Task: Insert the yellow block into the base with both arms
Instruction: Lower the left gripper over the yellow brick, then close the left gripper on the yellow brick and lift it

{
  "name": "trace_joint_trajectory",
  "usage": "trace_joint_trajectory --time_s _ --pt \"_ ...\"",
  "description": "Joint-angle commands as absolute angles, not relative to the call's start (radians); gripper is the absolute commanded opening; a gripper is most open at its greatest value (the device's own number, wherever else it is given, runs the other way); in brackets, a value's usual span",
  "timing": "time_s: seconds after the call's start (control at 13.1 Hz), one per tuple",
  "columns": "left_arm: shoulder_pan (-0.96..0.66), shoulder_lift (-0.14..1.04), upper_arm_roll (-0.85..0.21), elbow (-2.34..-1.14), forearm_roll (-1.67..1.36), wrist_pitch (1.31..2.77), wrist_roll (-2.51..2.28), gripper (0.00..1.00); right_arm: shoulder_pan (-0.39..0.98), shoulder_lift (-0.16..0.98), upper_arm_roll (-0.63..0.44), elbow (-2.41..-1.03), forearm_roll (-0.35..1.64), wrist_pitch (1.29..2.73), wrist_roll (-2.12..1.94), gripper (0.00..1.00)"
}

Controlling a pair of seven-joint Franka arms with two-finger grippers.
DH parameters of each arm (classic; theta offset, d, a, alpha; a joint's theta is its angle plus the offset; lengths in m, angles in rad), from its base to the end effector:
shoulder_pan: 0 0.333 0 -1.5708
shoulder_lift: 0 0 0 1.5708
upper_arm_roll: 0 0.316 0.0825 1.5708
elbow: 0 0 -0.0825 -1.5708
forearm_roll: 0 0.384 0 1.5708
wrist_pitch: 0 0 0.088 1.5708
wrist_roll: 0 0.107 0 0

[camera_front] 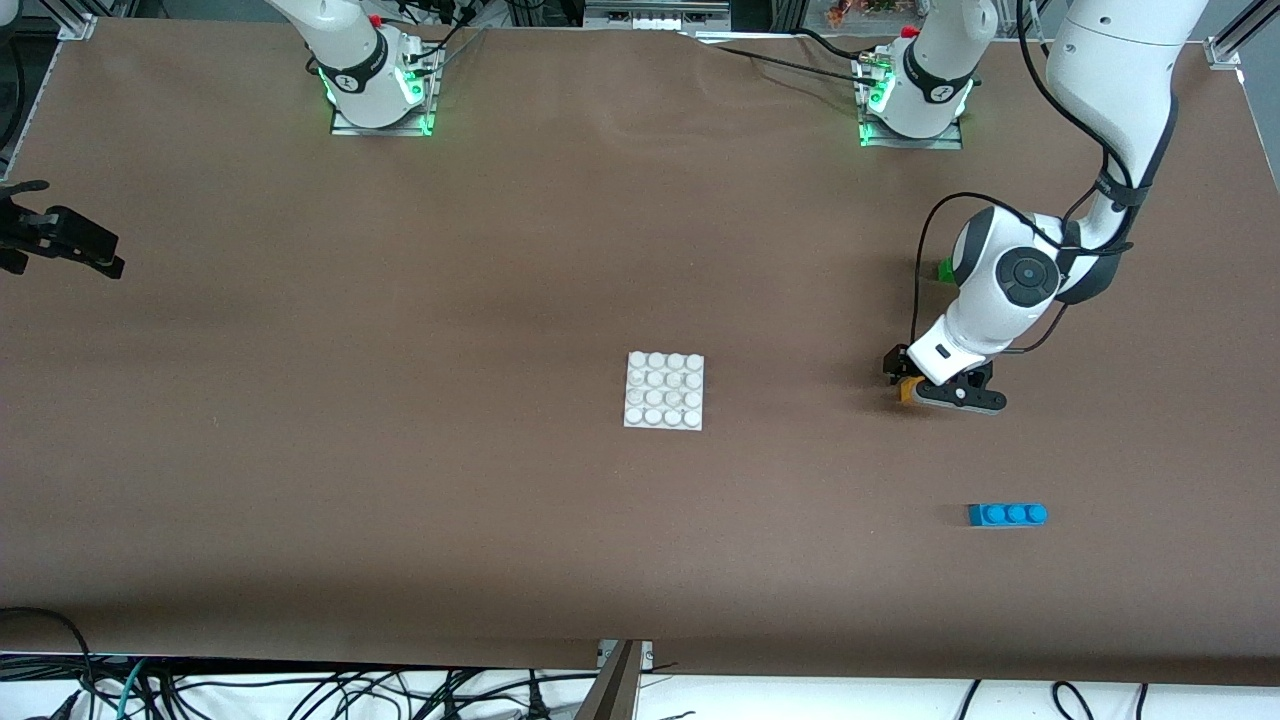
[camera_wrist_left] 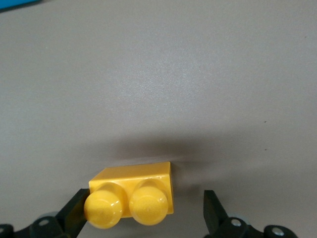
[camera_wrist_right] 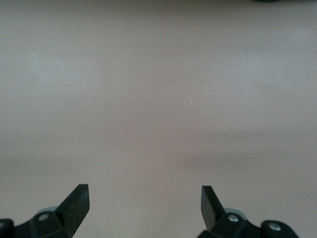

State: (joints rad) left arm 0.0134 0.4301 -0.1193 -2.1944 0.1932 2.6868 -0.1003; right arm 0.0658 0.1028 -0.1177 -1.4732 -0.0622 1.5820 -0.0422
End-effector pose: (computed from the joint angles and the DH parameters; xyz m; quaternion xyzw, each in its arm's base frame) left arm 0.5589 -0.0665 0.1932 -0.9958 0.0818 -0.0363 0.0170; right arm 0.5864 -0.0333 0.6136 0.9993 -0.0043 0.0016 0.0372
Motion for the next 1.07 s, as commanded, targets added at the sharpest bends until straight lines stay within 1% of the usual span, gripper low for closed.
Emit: trace_joint_trajectory --time_s 0.0,0.38,0.46,0.53,0.61,0.76,0.84,0.99 --pt "0.018 0.448 -0.114 -2.191 0.224 2.714 -0.092 1.00 0.057 0.094 -0.104 -1.480 -0.061 1.585 -0.057 1.00" --pt "0.018 0.454 -0.103 -2.186 0.244 2.715 -0.095 1.00 0.061 0.098 -0.101 -1.479 -0.061 1.591 -0.057 1.00" --pt "0.020 0.460 -0.103 -2.186 0.244 2.729 -0.095 0.99 0.060 0.100 -0.100 -1.477 -0.061 1.591 -0.057 1.00" --pt "0.020 0.462 -0.103 -2.187 0.244 2.734 -0.095 0.94 0.060 0.100 -0.100 -1.477 -0.060 1.591 -0.057 1.00" --pt "0.020 0.466 -0.103 -2.186 0.244 2.734 -0.092 0.77 0.060 0.100 -0.101 -1.479 -0.058 1.591 -0.057 1.00" --pt "0.020 0.465 -0.103 -2.184 0.245 2.734 -0.091 0.33 0.058 0.100 -0.101 -1.479 -0.054 1.591 -0.057 1.00" --pt "0.020 0.459 -0.103 -2.183 0.245 2.732 -0.092 0.23 0.058 0.100 -0.101 -1.477 -0.054 1.591 -0.057 1.00" --pt "0.020 0.437 -0.103 -2.174 0.245 2.723 -0.097 0.17 0.060 0.100 -0.101 -1.477 -0.054 1.592 -0.057 1.00"
